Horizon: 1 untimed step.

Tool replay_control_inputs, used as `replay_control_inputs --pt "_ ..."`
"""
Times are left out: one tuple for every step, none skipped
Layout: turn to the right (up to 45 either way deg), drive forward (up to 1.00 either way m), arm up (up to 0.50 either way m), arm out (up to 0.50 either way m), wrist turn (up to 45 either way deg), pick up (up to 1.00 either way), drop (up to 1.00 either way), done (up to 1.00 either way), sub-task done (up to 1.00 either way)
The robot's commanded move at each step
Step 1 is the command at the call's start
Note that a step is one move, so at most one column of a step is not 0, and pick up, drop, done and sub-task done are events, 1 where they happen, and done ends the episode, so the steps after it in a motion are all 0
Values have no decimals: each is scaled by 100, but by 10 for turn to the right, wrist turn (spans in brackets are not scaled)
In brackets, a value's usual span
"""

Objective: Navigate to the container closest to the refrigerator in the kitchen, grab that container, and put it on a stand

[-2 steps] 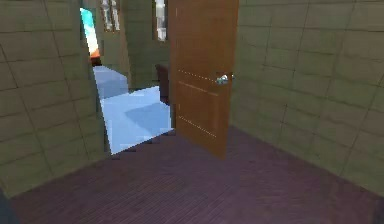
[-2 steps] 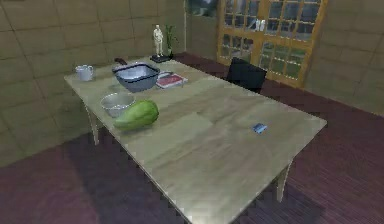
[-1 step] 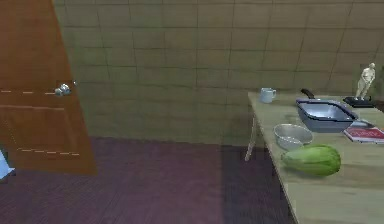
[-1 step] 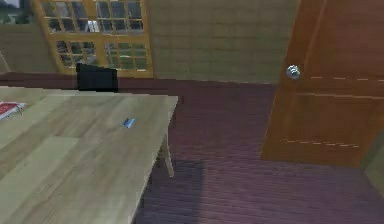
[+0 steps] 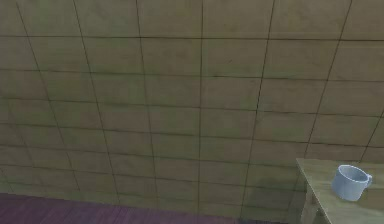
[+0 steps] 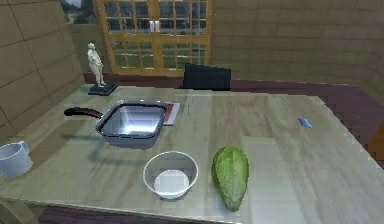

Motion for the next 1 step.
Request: replay_control_inputs --pt "150 0 0 0 0 0 0 0 0"
